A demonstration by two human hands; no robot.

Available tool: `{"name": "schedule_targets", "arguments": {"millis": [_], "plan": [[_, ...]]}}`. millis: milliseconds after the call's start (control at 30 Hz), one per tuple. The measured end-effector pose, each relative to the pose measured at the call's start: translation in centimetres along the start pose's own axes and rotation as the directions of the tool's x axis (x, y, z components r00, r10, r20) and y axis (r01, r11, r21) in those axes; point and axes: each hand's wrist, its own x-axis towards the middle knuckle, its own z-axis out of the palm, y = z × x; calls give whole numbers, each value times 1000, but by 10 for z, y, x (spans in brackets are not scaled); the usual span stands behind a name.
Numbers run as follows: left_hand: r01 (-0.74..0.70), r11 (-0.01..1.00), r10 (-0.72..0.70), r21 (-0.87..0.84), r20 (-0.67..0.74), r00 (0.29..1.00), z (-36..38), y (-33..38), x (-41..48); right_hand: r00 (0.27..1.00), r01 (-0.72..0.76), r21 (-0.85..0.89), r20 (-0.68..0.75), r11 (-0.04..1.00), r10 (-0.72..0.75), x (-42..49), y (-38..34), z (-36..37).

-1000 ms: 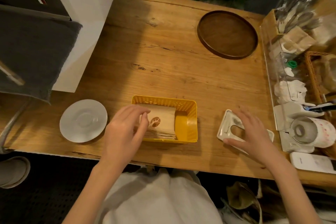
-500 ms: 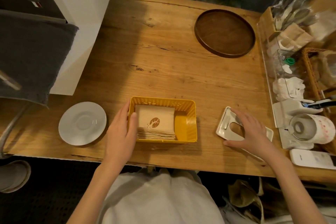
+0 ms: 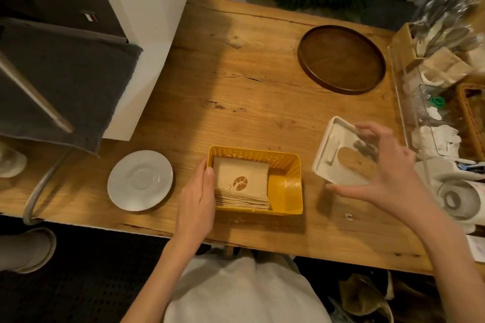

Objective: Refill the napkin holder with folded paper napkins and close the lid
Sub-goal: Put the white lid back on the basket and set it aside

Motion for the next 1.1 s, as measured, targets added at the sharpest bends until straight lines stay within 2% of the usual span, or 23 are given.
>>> {"name": "schedule_targets", "arguments": {"millis": [67, 133, 267, 367, 500, 600, 733, 967, 1100], "plan": [[-6, 1000, 6, -23, -2, 1000, 0, 1, 0, 998, 64, -13, 10, 998, -64, 3, -27, -4], [3, 998, -2, -61, 10, 1000, -1, 3, 0, 990, 100, -8, 98, 995, -99, 8, -57, 4], [124, 976, -113, -181, 69, 991, -2, -2, 0, 937, 167, -6, 312, 986, -157, 13, -100, 40], [196, 930, -170, -312, 108, 980, -1, -5, -2, 898, 186, 1, 407, 983, -170, 11, -119, 57], [226, 879, -195, -419, 117, 974, -2, -5, -6, 882, 265, -26, 411, 964, -232, 13, -133, 67], [238, 847, -229, -476, 79, 970, -6, -5, -6, 878, 280, -37, 413, 959, -240, 15, -135, 73], [297, 802, -283, -517, 109, 953, -9, -3, -4, 879, 284, -43, 410, 958, -242, 17, -136, 78], [280, 804, -256, -524, 120, 959, -13, 8, 0, 903, 249, -47, 372, 967, -214, 14, -131, 86], [214, 834, -190, -508, 99, 977, -17, 18, 3, 910, 243, -49, 357, 969, -210, 17, -125, 85]]}}
